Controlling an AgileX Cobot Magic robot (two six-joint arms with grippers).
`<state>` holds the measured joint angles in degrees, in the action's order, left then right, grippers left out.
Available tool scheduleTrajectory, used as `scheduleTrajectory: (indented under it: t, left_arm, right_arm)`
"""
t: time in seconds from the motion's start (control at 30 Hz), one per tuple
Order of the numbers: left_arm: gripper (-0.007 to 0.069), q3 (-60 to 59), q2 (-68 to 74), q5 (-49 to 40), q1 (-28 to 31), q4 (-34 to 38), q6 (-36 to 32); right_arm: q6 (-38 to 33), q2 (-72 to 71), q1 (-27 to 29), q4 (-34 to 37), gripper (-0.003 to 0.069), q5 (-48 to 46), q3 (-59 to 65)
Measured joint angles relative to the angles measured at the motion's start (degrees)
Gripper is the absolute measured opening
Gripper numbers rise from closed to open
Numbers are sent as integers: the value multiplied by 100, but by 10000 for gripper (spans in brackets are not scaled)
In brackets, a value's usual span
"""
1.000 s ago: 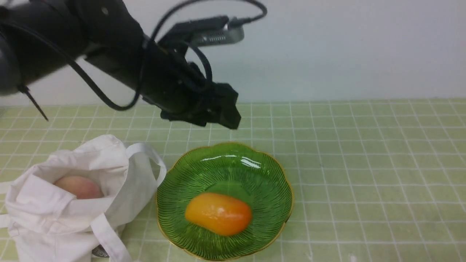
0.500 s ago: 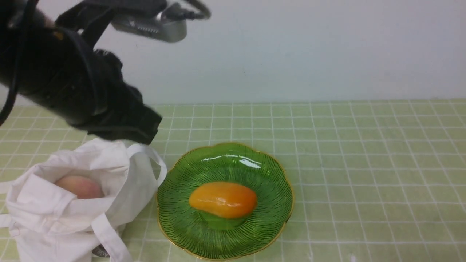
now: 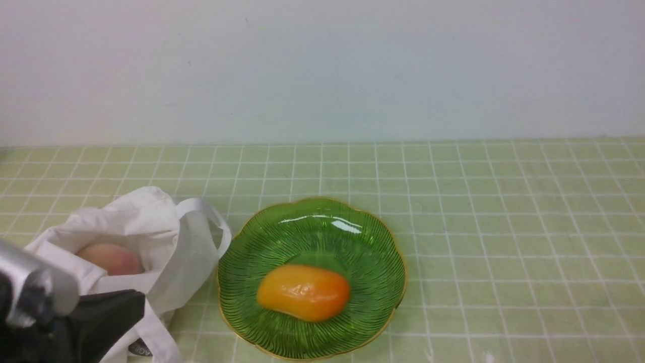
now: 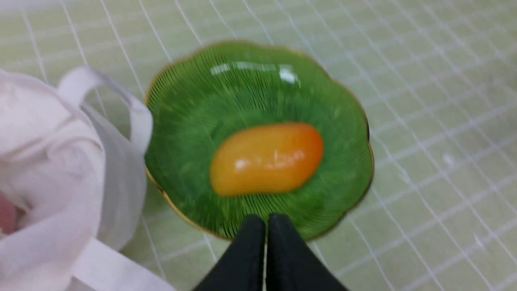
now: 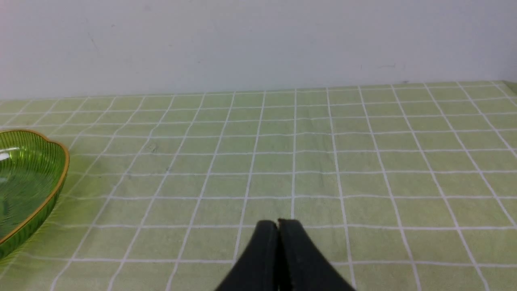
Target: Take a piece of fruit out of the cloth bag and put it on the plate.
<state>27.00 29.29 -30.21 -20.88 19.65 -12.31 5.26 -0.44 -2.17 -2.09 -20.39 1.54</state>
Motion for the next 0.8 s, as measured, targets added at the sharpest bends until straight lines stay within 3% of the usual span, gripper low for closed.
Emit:
scheduleTrajectory:
  t: [0.1, 0.27, 0.57, 0.8]
  left_arm:
    - [-8, -705, -935, 545, 0, 40, 0]
    - [-8, -1290, -1818, 494, 0, 57, 0]
    - [-8, -1518, -2177, 373, 0, 52, 0]
    - [-8, -2147, -2182, 1521, 277, -516, 474]
  right_arm:
    - [0, 0, 0, 0, -15, 0, 0]
    - [0, 0, 0, 0, -15, 0, 0]
    - [0, 0, 0, 0, -15, 0, 0]
    - [0, 0, 0, 0, -15, 0, 0]
